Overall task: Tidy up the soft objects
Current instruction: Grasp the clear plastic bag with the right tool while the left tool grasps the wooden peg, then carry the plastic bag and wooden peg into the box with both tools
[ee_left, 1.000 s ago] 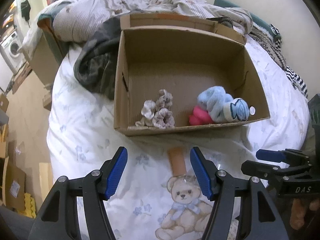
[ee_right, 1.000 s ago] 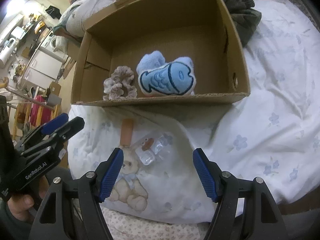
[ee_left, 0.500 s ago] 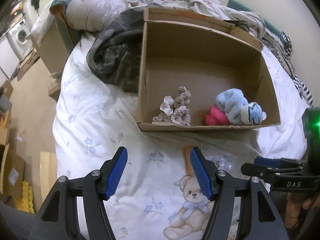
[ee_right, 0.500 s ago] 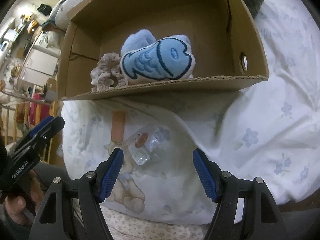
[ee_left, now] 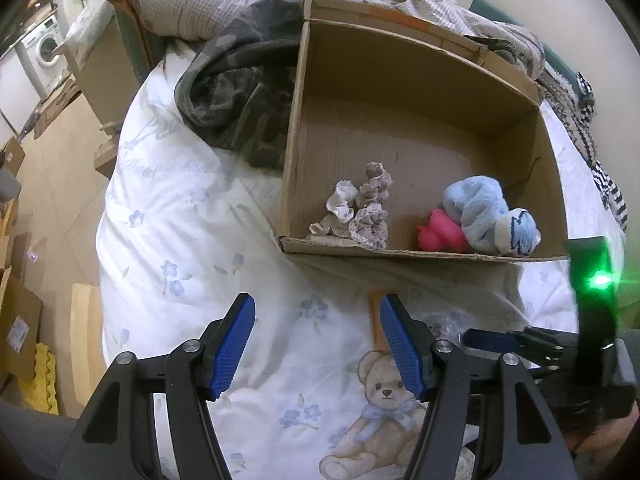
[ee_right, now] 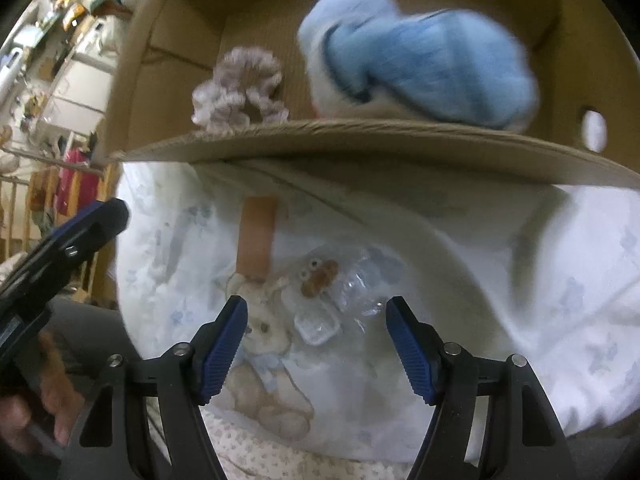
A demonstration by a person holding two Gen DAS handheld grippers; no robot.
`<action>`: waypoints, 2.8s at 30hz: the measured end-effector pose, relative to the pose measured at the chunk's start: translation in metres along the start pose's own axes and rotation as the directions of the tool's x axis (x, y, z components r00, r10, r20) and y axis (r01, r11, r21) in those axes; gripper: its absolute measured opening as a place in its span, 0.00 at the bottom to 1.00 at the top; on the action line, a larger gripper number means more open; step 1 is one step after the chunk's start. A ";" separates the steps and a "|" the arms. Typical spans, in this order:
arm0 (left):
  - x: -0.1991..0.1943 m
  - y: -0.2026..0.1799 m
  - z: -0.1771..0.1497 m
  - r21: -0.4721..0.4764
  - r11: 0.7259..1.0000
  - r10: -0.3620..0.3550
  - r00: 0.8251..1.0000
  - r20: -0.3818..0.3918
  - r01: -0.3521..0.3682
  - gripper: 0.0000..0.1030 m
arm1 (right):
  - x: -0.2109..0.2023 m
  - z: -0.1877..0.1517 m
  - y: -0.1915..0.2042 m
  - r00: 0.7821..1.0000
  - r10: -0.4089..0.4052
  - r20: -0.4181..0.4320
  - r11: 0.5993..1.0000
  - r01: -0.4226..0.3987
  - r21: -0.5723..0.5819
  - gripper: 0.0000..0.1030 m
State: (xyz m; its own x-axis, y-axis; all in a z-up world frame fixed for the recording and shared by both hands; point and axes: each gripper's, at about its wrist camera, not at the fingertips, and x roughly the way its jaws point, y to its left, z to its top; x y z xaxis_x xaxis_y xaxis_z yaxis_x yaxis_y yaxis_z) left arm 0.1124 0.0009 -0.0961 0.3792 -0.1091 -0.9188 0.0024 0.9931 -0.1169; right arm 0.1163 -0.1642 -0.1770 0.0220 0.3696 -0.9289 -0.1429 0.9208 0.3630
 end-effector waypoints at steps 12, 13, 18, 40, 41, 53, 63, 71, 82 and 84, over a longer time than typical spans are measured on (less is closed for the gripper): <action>0.024 0.004 -0.013 -0.032 0.999 -0.026 0.995 -0.096 0.023 0.60 | -0.005 0.000 0.015 0.999 -0.027 0.020 0.997 0.028 -0.076 0.27; 0.027 0.000 -0.013 -0.022 0.999 -0.034 0.995 -0.098 0.032 0.60 | -0.011 -0.002 0.011 0.999 -0.025 0.033 0.997 0.028 -0.070 0.27; 0.047 -0.029 -0.015 0.016 0.992 -0.118 0.982 -0.144 0.122 0.57 | -0.024 -0.013 -0.011 0.998 -0.009 0.060 1.000 0.009 -0.002 0.27; 0.059 -0.041 -0.004 0.051 0.992 -0.103 0.982 -0.155 0.112 0.07 | -0.054 -0.029 -0.018 0.992 -0.007 0.127 1.000 0.007 0.003 0.27; 0.055 -0.038 0.000 0.059 0.993 -0.091 0.985 -0.147 0.101 0.07 | -0.056 -0.030 -0.018 0.992 -0.003 0.127 1.000 0.003 0.000 0.27; 0.013 -0.016 -0.011 0.061 0.998 -0.013 0.998 -0.066 0.017 0.07 | -0.059 -0.026 -0.014 0.986 0.041 0.159 0.999 -0.038 -0.025 0.27; -0.072 -0.014 -0.025 0.086 0.996 -0.046 0.989 0.137 0.034 0.07 | -0.104 -0.026 0.006 0.924 0.226 0.309 0.973 -0.200 -0.115 0.27; -0.095 -0.011 0.011 0.087 0.993 -0.103 0.966 0.236 0.085 0.07 | -0.138 -0.023 0.008 0.826 0.289 0.484 0.957 -0.259 -0.131 0.27; -0.069 -0.021 0.051 0.128 0.988 -0.116 0.971 0.209 0.090 0.07 | -0.119 -0.001 0.000 0.844 0.221 0.489 0.971 -0.240 -0.024 0.27; -0.062 -0.025 0.053 0.138 0.987 -0.114 0.972 0.205 0.086 0.07 | -0.115 0.001 0.001 0.851 0.212 0.481 0.973 -0.230 -0.023 0.27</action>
State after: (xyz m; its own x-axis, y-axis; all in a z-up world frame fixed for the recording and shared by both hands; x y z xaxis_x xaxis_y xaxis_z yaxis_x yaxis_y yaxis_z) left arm 0.1383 -0.0147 -0.0166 0.5582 -0.2105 -0.8026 0.1627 0.9763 -0.1429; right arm 0.1149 -0.2056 -0.0692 0.4640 0.5699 -0.6782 -0.1665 0.8081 0.5651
